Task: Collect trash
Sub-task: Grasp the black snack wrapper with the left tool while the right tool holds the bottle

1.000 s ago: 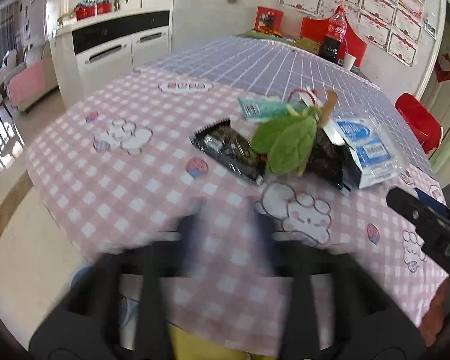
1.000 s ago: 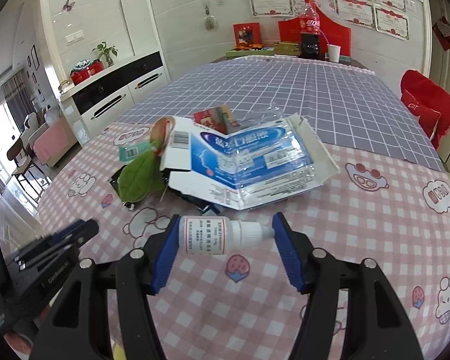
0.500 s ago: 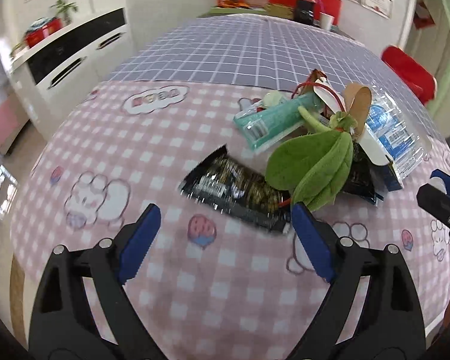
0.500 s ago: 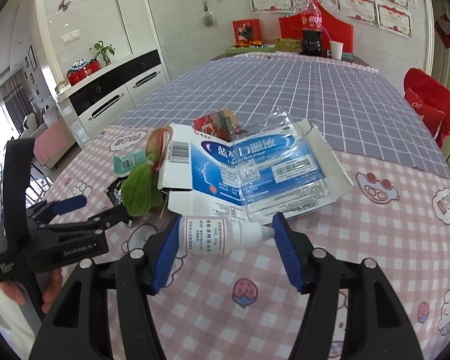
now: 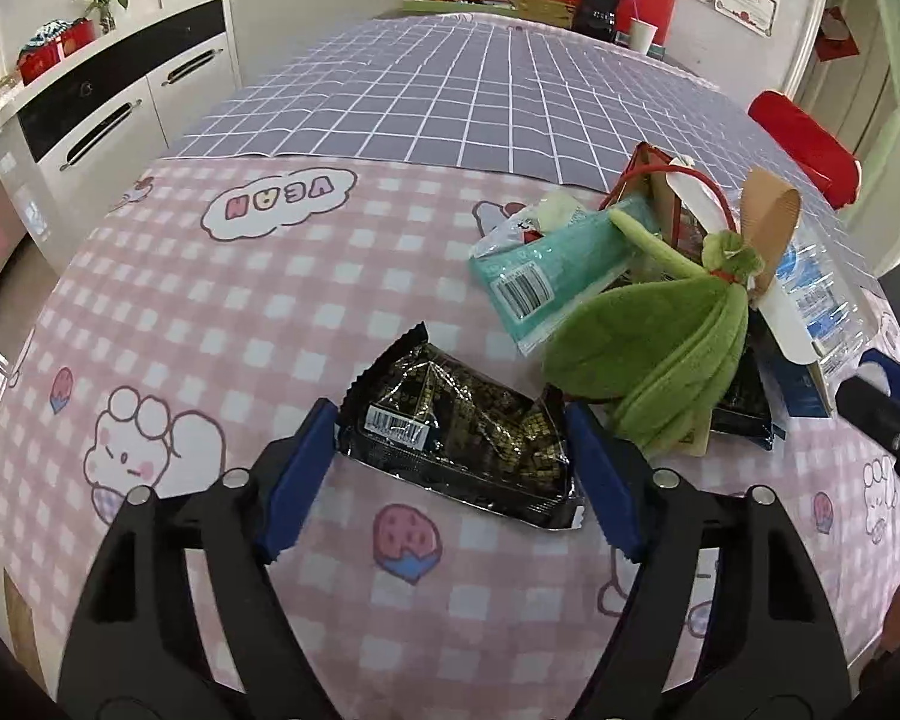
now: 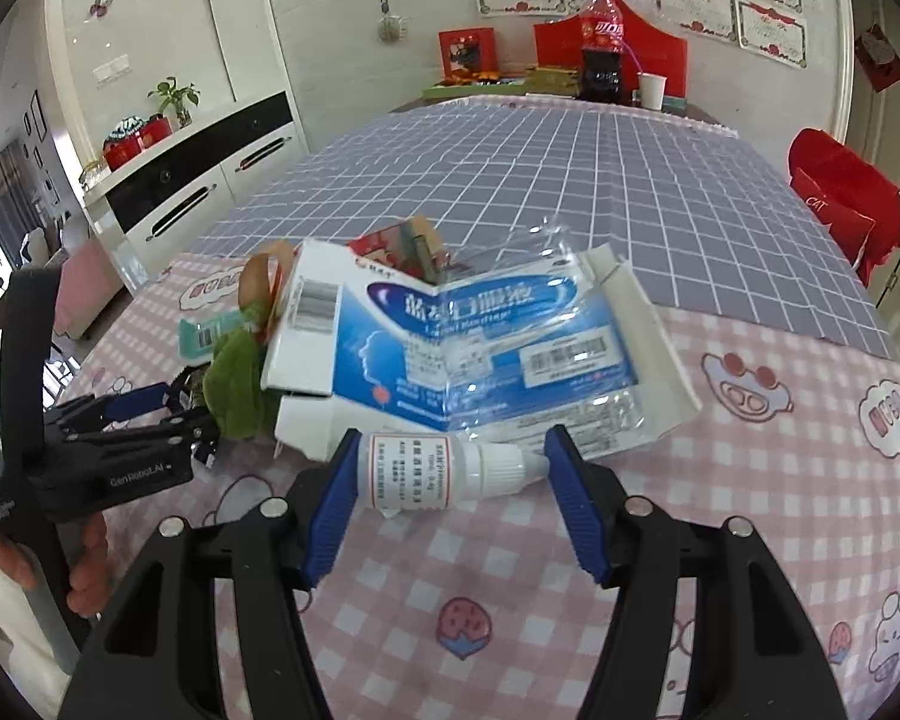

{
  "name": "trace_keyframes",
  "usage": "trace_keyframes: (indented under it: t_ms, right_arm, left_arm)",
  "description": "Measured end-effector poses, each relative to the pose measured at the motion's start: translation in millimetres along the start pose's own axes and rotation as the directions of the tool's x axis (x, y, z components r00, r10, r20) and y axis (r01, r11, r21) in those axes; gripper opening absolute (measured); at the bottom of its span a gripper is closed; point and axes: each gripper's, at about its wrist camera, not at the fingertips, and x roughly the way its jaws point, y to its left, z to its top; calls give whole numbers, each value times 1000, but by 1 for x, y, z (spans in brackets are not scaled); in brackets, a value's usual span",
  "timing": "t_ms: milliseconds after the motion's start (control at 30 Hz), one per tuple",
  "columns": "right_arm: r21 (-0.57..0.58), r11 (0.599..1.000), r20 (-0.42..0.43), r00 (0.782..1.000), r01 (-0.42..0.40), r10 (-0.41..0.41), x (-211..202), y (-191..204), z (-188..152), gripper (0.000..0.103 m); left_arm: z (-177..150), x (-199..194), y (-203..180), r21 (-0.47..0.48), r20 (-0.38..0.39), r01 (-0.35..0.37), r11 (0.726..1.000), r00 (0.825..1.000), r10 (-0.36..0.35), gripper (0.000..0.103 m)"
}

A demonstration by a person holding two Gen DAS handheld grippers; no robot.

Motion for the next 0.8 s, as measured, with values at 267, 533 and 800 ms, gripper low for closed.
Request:
trace_keyframes:
  t_ms: [267, 533, 800]
  right_arm:
    - [8, 1000, 18, 1000, 5, -5, -10, -9, -1, 61]
    - [16, 1000, 46, 999, 0, -1, -25, -10, -3, 61]
    - [-8, 1000, 59, 998, -28, 28, -37, 2, -11, 61]
  left_arm:
    - [-15, -13, 10, -47, 17, -17, 999, 1000, 18, 68]
    - [-36, -37, 19, -120, 39, -17, 993, 999, 22, 66]
    - [-48, -56, 20, -139, 72, -4, 990, 997, 14, 41]
